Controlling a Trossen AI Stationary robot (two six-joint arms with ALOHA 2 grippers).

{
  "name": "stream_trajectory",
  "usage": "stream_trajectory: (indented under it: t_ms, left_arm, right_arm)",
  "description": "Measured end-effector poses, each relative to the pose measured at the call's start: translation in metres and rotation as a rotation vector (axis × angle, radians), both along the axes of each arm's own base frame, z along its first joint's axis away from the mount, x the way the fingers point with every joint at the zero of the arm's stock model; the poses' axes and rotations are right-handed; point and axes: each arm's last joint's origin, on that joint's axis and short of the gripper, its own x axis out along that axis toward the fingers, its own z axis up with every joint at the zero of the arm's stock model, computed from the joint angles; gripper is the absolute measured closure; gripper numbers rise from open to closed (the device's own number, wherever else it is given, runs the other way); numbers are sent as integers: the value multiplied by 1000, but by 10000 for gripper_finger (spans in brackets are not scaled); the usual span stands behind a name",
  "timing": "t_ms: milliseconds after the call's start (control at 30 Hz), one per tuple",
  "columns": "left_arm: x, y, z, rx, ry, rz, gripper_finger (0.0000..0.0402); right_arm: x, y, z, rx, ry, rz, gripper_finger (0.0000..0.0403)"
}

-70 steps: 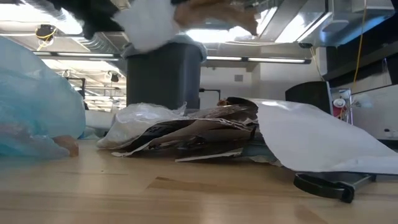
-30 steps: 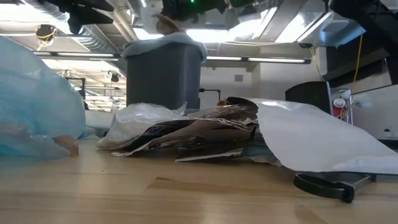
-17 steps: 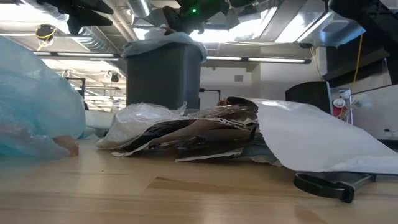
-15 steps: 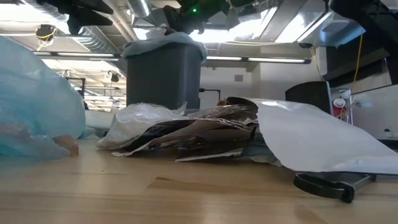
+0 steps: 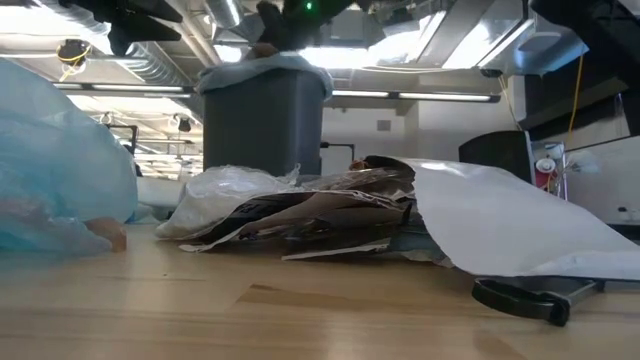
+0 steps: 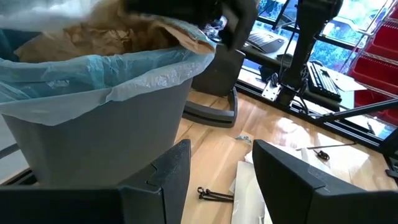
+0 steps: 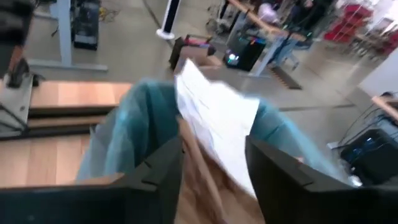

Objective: Pick and place trash into bin
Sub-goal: Put the transparent cellophane and brown napkin into the trash bin

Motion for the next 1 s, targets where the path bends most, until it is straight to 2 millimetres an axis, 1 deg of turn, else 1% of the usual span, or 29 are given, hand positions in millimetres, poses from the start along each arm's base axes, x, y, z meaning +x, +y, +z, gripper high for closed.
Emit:
stream_trajectory:
  t_ms: [100, 200, 300, 433, 500, 567, 667, 800, 867, 1000]
  left_arm:
    - [0, 0, 0, -6, -6, 2, 235]
    - [1, 0, 2, -9, -23, 4, 235]
    - [5, 1, 7, 0, -51, 3, 235]
    - [14, 5, 30, 9, -54, 33, 235]
    - [22, 8, 43, 11, -28, 69, 235]
    - [33, 14, 56, 19, 7, 113, 235]
    - [53, 25, 77, 32, 67, 150, 235]
    - [83, 48, 100, 70, 172, 191, 235]
    - [97, 62, 105, 80, 230, 215, 235]
    - [113, 92, 115, 49, 288, 304, 235]
  right_arm:
    - [-5, 3, 17, -9, -8, -20, 222]
    - [-11, 5, 32, 11, -17, -28, 219]
    - [-19, 7, 42, 38, -26, -46, 219]
    - [-34, 11, 52, 71, 6, -50, 219]
    - [-40, 13, 57, 77, 9, -46, 219]
    - [-44, 13, 58, 85, 27, -48, 219]
    - [-48, 13, 61, 88, 40, -44, 219]
    - [-54, 10, 66, 78, 31, -51, 219]
    - [-58, 12, 68, 70, 58, -48, 219]
    - [-72, 15, 75, 25, 131, -42, 219]
